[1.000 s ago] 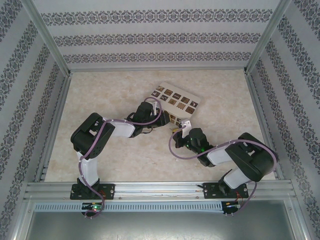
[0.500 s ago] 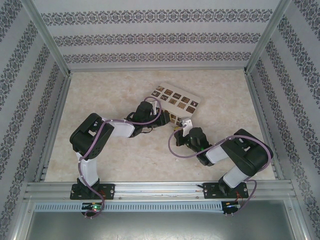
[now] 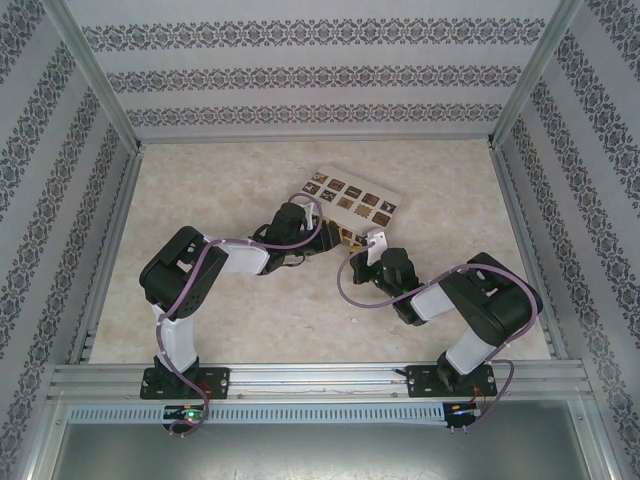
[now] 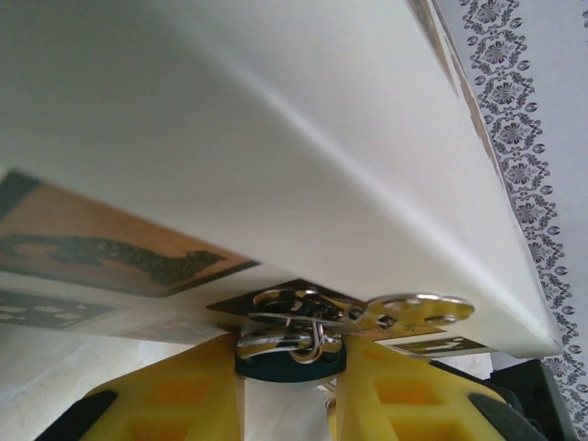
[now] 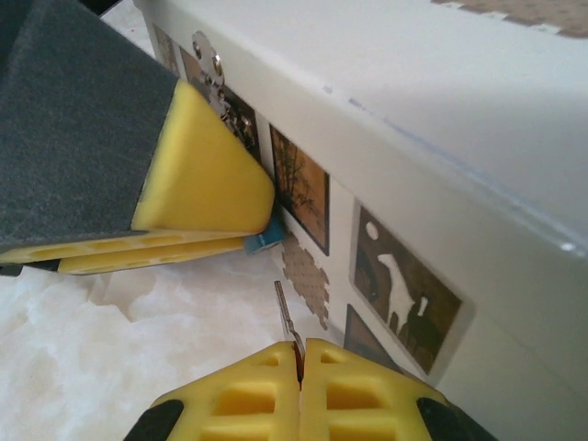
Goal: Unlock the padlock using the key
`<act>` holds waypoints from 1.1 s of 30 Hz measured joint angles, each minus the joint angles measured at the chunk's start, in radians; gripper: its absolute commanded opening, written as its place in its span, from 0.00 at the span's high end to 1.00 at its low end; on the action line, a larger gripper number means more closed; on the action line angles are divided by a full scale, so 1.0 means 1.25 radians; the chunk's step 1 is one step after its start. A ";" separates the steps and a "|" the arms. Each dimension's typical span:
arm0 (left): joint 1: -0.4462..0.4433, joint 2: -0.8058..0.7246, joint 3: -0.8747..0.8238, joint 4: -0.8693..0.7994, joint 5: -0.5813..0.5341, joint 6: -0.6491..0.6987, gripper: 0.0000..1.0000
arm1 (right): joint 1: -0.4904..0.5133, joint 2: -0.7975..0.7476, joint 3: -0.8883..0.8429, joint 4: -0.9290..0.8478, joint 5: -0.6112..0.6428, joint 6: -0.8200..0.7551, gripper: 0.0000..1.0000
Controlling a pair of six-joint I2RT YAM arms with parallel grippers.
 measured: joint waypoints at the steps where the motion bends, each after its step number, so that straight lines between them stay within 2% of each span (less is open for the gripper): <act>1: 0.000 0.000 0.000 -0.001 0.001 0.000 0.74 | 0.000 0.005 0.000 0.003 -0.004 0.000 1.00; 33: 0.000 -0.001 0.009 -0.010 0.004 -0.002 0.74 | -0.031 0.098 0.011 0.141 -0.057 0.002 1.00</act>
